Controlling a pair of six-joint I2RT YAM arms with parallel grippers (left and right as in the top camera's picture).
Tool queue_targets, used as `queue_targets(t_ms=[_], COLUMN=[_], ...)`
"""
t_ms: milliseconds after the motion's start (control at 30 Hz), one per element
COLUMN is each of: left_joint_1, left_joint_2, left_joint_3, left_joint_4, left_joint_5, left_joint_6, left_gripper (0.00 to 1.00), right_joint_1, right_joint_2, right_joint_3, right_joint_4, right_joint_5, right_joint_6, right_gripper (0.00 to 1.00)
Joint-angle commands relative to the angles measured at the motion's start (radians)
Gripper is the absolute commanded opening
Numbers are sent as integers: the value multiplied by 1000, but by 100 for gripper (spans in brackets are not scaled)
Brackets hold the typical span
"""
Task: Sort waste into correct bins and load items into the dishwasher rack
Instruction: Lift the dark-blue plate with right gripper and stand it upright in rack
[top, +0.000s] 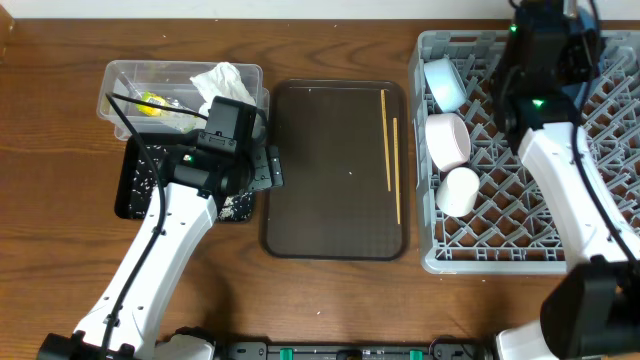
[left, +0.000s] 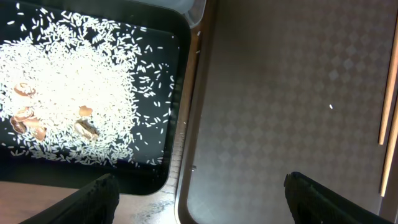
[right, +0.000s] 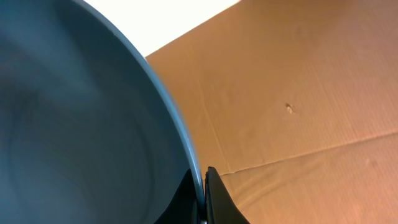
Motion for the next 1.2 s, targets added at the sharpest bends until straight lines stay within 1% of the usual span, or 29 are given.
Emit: queue_targets(t_ms=[0,167,300,400,500,633,800,967,1067,1167], left_joint_1=[3,3,3,3,3,3,3,3,3,3], left_joint_2=[0,0,0,0,0,0,0,0,0,0], left_joint_3=[2,2,2,2,2,2,2,2,2,2], left_joint_4=[-1,-1,-1,-1,-1,-1,-1,-1,-1,-1], left_joint_5=[-9,-9,-9,-9,-9,-9,-9,-9,-9,-9], left_joint_6=[6,6,6,6,6,6,6,6,6,6], left_gripper=[87,88,87,88,87,88,88,88,88,87], right_joint_1=[3,-21,-58,-96,-133,-167,-187,-190,-188,-185], right_joint_2=[20,52,63,64,64,67,98,169,213,236], right_joint_3=[6,6,6,6,6,6,6,6,6,6], right_joint_4=[12,40,127,157,150,164,188,201,244,245], right_joint_5=[22,22,14,-56,-186,-245,-244,-238,-192,-169], right_joint_6=[-45,-45,-45,-45,-72,-75,-122,-153,-160,-195], right_gripper=[1,1,1,1,1,1,1,1,1,1])
